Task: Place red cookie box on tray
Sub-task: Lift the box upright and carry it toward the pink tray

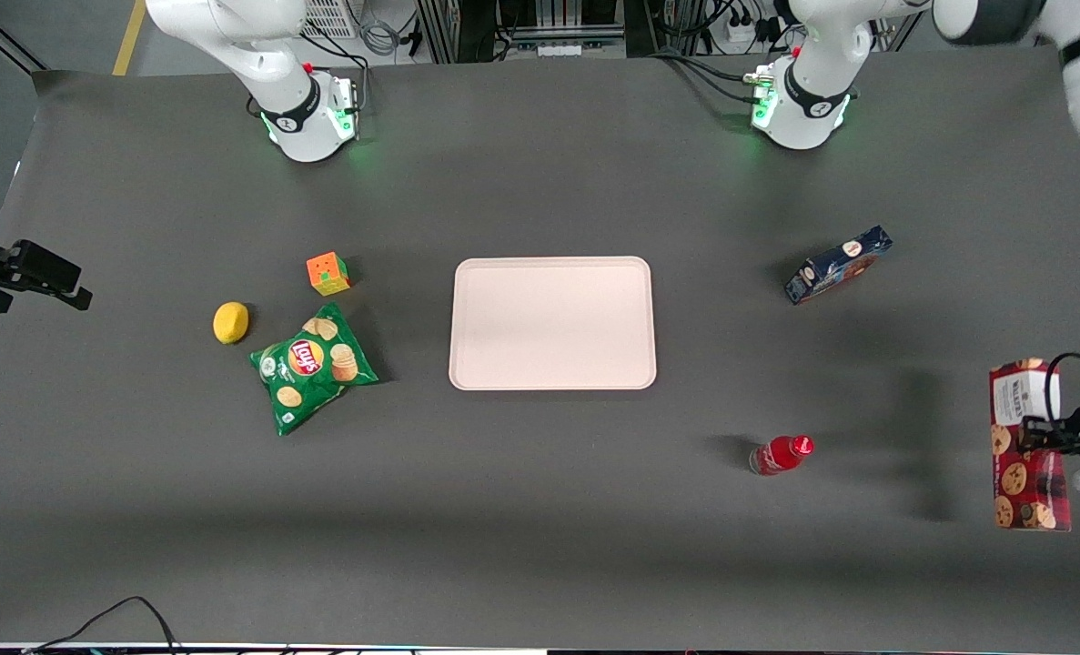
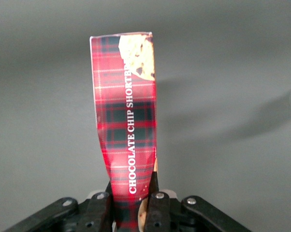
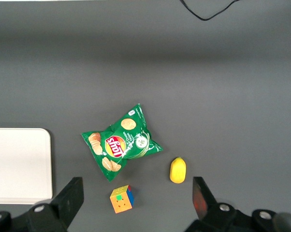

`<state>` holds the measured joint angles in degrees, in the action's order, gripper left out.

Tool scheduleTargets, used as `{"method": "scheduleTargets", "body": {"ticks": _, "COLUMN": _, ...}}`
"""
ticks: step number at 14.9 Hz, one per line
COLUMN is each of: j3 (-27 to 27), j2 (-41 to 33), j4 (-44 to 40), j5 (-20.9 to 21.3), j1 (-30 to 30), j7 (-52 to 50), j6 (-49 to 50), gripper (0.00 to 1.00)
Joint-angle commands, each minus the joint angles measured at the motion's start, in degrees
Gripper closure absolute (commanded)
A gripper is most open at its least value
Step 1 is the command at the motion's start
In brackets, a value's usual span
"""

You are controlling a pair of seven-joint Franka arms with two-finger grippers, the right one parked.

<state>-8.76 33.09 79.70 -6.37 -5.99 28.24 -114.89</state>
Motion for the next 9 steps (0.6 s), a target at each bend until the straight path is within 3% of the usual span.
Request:
{"method": "scheduleTargets", "body": {"ticks": 1, "j3": -0.64, "j2": -10.92, "j4": 3.62, "j5": 1.10, "j1": 4.57, "j7": -6.34, "j6": 8.87, "gripper": 0.80}}
{"method": "scheduleTargets", "body": {"ticks": 7, "j3": 1.64, "j2": -20.60, "j4": 3.53, "j5": 1.19, "j1": 14.67, "j7": -28.37, "j6": 21.80, "gripper": 0.80}}
{"method": "scheduleTargets", "body": {"ticks": 9, "j3": 4.62, "j2": -22.36, "j4": 3.53, "j5": 1.19, "j1": 17.75, "j7": -36.20, "j6": 22.95, "gripper": 0.79}}
